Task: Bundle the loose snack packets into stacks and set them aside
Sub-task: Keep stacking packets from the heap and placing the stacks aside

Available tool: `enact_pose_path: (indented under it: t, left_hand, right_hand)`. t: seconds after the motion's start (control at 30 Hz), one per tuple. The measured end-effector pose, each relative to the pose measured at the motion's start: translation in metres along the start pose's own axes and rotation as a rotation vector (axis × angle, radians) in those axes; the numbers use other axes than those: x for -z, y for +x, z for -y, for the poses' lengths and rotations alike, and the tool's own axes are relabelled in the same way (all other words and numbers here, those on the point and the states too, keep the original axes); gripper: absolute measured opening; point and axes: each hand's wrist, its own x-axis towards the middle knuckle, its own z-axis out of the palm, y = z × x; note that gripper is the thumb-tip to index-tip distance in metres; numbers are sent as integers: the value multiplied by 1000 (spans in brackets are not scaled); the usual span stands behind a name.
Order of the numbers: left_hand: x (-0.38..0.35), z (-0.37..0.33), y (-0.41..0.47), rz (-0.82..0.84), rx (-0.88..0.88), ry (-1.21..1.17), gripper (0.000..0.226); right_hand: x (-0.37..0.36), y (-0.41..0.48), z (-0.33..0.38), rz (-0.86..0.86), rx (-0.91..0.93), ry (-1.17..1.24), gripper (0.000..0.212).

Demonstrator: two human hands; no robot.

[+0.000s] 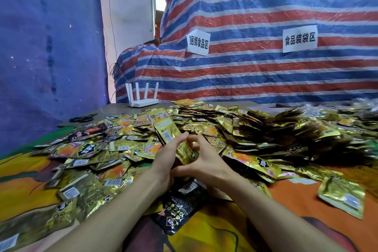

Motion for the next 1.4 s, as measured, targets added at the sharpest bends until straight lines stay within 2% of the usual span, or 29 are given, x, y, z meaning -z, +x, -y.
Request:
enact_pose_path:
  t: [0.07,0.2,0.37,0.47,0.6,0.77,0.83,0.87,0.97,1.03,1.13,1.3,1.4]
  left_hand:
    - [-3,1,-3,-24,33,-24,48]
    - [-8,-1,-7,26,15,-22,76]
    - [-5,-5,-3,151,-14,13,60]
    - [-1,-3,2,71,-99,-20,62]
    - [1,-4,5,-20,-158,13,53]
    - [-2,-4,4,-48,-211,142,30]
    - [-1,-4,2,-59,-269,233,22]
    - [-1,-4,1,-61,-312,288,18]
    - [0,-3,-3,-59,-451,463,7]
    - [0,-2,-4,-65,-495,541,6]
    - [2,-1,-4,-72,-516,608,8]
    - [9,-9,-1,-173,-534,791,12]
    - [21,-15,5,-320,-499,983,11]
  right_hand:
    - [0,-2,1,-8,26,-33,102]
    - [5,-4,8,-105,44,-99,94]
    - [19,-7,21,-212,27,-285,82]
    - [42,-6,33,-280,-25,-309,75]
    - [105,9,46,-459,-112,-518,49]
    - [165,40,44,-661,-267,-675,50]
    - [172,48,37,-662,-346,-775,72]
    - [173,50,32,-647,-383,-842,76]
    - [168,52,17,-576,-507,-1049,53]
    - [163,50,9,-558,-568,-1131,52]
    - [159,46,3,-550,-575,-1164,65]
    - [158,45,12,-553,-613,-1164,64]
    - [141,47,27,-636,-450,-1175,58]
